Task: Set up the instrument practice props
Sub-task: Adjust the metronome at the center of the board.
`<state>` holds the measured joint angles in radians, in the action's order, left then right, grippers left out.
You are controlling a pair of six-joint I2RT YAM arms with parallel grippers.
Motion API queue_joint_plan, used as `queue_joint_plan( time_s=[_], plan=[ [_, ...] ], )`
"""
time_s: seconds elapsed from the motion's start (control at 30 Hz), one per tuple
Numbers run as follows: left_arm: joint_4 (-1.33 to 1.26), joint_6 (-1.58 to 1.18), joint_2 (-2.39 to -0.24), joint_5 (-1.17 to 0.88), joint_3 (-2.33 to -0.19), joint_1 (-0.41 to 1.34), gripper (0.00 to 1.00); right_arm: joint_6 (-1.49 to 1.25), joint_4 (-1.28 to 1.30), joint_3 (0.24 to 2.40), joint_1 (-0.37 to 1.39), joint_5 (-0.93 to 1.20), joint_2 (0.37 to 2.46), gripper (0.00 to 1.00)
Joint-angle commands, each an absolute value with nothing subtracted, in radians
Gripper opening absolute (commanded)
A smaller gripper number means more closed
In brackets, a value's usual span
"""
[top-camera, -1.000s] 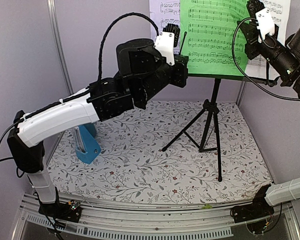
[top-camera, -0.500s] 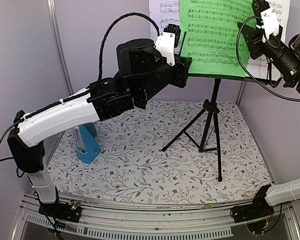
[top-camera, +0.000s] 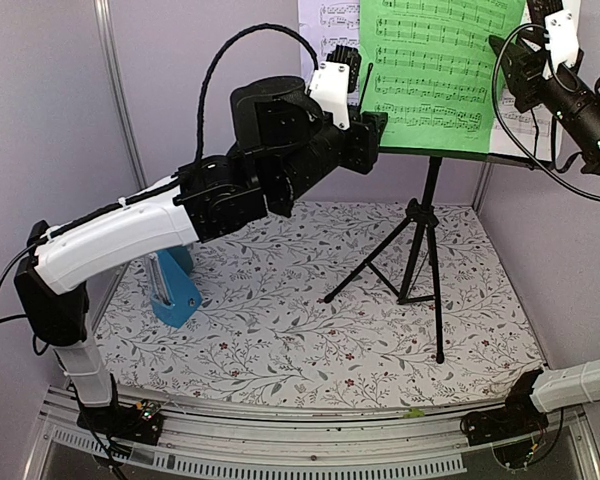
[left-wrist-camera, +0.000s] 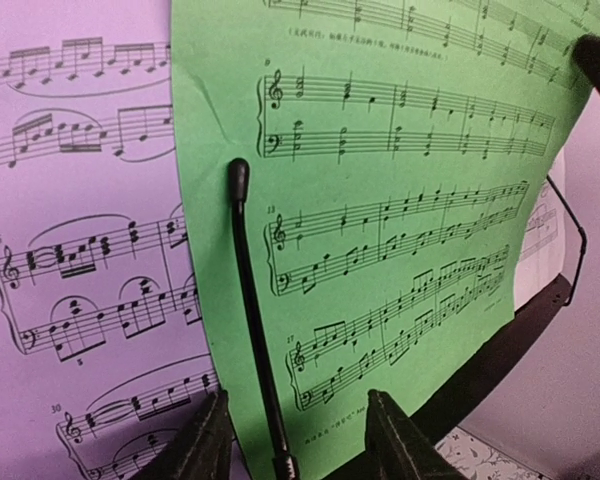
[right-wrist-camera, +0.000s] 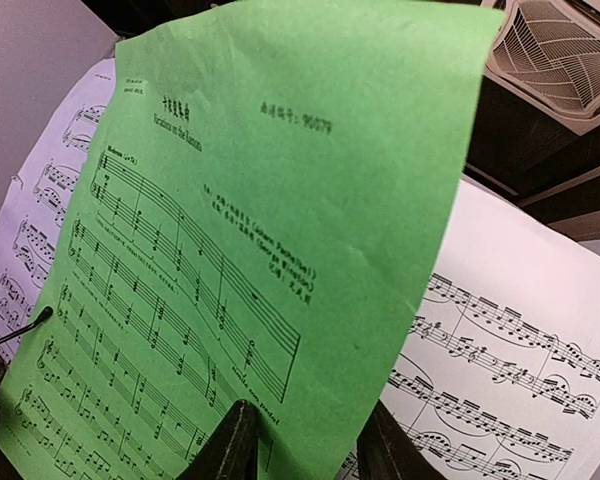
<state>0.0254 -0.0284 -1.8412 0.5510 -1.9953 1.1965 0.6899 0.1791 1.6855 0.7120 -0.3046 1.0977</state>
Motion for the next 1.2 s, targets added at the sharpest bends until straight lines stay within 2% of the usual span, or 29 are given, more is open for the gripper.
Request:
queue_joint_plan(
  time_s=[0.0, 0.6, 1.17],
  plan=[
    [-0.017, -0.017, -1.790, 0.531, -1.967, 1.183, 0.47, 0.657, 0.168, 1.715, 0.707, -0.315, 1.082, 0.36],
    [-0.099, -0.006, -1.680, 0.496, -1.836, 1.184, 0.50, 0.611, -0.014, 1.744, 0.707, -0.493, 1.182, 0.37],
    [-0.151, -0.004, -1.576, 0.459, -1.715, 1.186, 0.53, 0.598, -0.095, 1.772, 0.708, -0.527, 1.216, 0.42]
  ],
)
